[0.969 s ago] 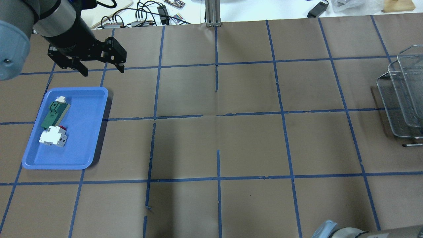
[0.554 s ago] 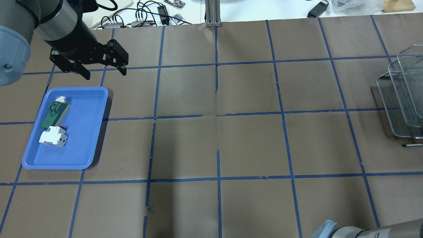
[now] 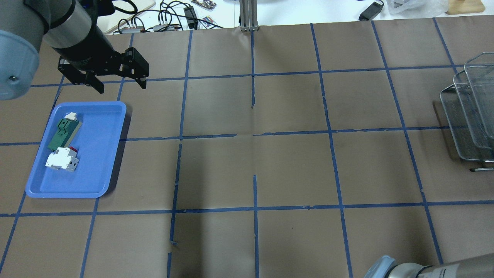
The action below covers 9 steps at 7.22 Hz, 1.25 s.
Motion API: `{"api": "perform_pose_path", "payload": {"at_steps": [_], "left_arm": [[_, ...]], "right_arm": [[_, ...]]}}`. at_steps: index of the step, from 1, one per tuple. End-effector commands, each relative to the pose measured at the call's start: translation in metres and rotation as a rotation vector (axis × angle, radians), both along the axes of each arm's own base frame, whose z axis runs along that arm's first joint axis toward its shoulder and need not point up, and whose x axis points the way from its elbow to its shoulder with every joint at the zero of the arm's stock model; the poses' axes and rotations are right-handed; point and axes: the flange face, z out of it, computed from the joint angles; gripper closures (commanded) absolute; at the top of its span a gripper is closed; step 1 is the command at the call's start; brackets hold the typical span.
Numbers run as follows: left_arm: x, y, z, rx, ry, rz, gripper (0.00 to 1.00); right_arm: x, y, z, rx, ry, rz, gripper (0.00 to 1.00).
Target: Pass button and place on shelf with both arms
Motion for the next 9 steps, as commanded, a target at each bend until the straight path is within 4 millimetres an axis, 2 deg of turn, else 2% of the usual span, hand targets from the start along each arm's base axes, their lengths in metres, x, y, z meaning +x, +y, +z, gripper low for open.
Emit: {"api": "perform_pose_path", "payload": {"at_steps": [1,2,3,4,5,6,7,8,9], "left_arm": [[0.001,0.001,0.001,0.000,-0.008,0.002,0.00],[0.001,0.001,0.002,-0.004,-0.009,0.002,0.00],[0.001,0.002,0.003,-0.007,-0.009,0.002,0.00],[0.001,0.003,0.004,-0.006,-0.009,0.002,0.00],[0.003,0.001,0.002,-0.003,-0.008,0.005,0.00],[0.004,0.001,0.003,-0.003,-0.010,0.007,0.00],[0.005,0.000,0.003,-0.007,-0.009,0.008,0.00],[0.005,0.000,0.003,-0.007,-0.009,0.010,0.00],[0.006,0.000,0.002,-0.006,-0.007,0.009,0.00]], "right_arm": [[0.005,0.015,0.019,0.047,-0.050,-0.014,0.00],[0.024,0.029,0.047,0.054,-0.080,-0.036,0.00],[0.049,0.033,0.057,0.084,-0.129,-0.110,0.00],[0.094,0.024,0.067,0.116,-0.147,-0.113,0.00],[0.151,0.025,0.080,0.169,-0.175,-0.153,0.00],[0.218,0.027,0.091,0.217,-0.189,-0.164,0.00],[0.279,0.033,0.099,0.240,-0.123,-0.062,0.00],[0.345,0.044,0.101,0.285,-0.085,0.049,0.00],[0.398,0.059,0.108,0.290,-0.075,0.015,0.00]]}}
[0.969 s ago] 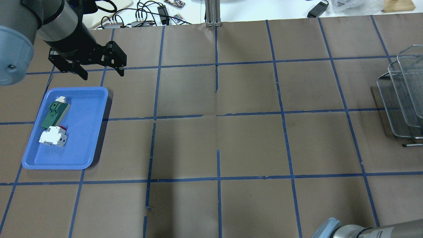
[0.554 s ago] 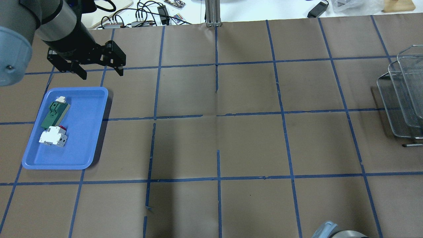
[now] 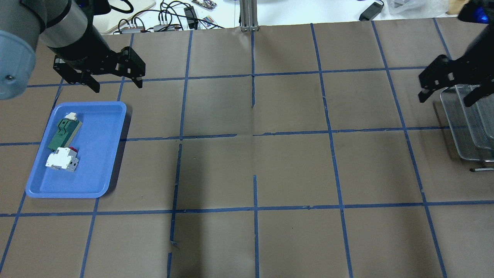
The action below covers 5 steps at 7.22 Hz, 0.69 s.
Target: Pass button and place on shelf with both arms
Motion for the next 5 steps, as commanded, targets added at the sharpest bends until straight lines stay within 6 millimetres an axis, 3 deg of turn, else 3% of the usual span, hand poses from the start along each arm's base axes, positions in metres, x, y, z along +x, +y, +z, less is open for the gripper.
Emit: {"api": "perform_pose_path", "payload": {"at_steps": [1,4,5], "left_arm": [[0.002,-0.002,-0.001,0.005,0.003,0.002,0.00],[0.001,-0.006,0.001,0.008,0.006,0.002,0.00],[0.000,-0.007,-0.001,0.012,0.005,0.001,0.00]], "right_arm": [[0.105,0.032,0.007,0.025,0.039,0.007,0.00],[0.111,0.060,-0.024,0.065,0.081,0.015,0.00],[0.110,0.055,-0.020,-0.001,0.093,0.012,0.00]]}}
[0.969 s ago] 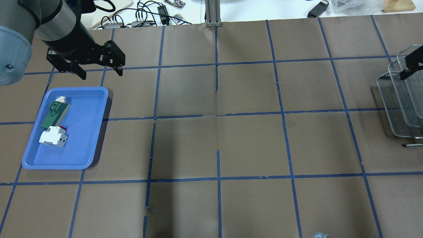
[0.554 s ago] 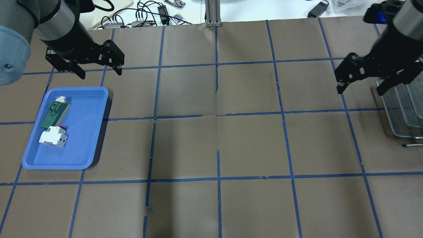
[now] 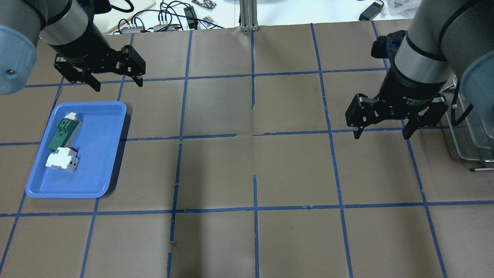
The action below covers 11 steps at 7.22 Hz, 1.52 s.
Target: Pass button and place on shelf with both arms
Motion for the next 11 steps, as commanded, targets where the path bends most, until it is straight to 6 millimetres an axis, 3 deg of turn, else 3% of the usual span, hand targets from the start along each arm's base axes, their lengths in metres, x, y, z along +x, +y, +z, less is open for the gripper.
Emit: {"api": "perform_pose_path", "payload": {"at_steps": [1,11], "left_arm": [[-0.0014,-0.0016,0.0025,-0.004,0.001,-0.002,0.00],[-0.0016,-0.0008,-0.0011,0.019,0.004,0.002,0.00]], "right_arm": [[0.0007,0.0011,0.0001,-0.061,0.007,-0.002,0.00],[0.0049,-0.0075,0.0053,-0.125,-0.042,-0.003,0.00]]}}
